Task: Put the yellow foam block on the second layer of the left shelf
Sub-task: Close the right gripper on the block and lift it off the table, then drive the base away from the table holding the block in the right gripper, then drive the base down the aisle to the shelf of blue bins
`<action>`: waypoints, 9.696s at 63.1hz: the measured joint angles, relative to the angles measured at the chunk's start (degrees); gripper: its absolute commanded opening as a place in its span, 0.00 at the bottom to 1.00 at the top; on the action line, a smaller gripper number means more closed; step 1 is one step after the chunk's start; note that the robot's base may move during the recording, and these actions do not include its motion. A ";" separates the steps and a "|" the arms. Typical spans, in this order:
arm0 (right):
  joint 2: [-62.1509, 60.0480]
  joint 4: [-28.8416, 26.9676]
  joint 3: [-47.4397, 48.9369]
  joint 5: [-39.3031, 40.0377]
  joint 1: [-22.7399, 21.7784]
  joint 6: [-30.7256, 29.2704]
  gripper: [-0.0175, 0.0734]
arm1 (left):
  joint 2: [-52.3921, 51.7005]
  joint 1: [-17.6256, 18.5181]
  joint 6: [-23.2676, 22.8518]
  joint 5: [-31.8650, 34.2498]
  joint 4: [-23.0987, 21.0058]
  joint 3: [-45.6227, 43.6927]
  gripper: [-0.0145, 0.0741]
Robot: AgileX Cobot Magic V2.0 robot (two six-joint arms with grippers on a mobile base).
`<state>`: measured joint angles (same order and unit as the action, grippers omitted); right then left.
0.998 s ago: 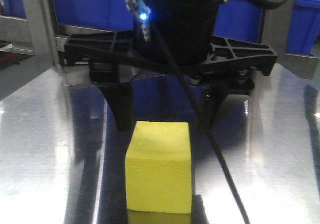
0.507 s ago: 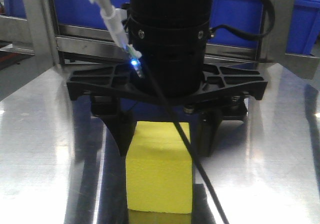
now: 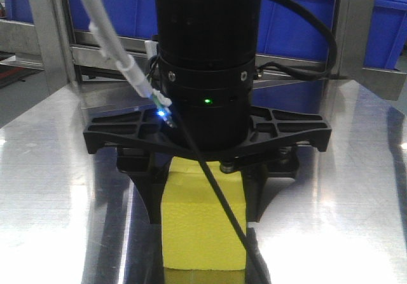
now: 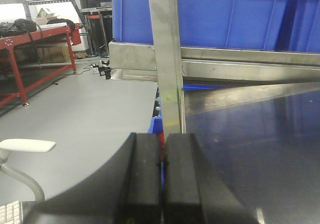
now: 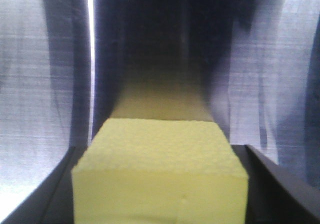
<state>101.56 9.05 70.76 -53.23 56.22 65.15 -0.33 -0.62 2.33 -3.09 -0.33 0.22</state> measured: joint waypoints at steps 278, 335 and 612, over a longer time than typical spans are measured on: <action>-86.36 -8.12 -55.94 53.23 -51.08 -61.13 0.73 | 0.00 0.00 0.00 0.00 0.00 0.00 0.30; -86.58 -8.12 -55.94 53.23 -51.08 -61.13 0.73 | 0.00 0.00 0.00 0.00 0.00 0.00 0.30; -86.58 -8.12 -55.94 53.23 -51.08 -61.13 0.73 | 0.00 0.00 0.00 0.00 0.00 0.00 0.30</action>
<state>14.99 0.93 14.82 0.00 5.14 4.02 -0.33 -0.62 2.33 -3.09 -0.33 0.22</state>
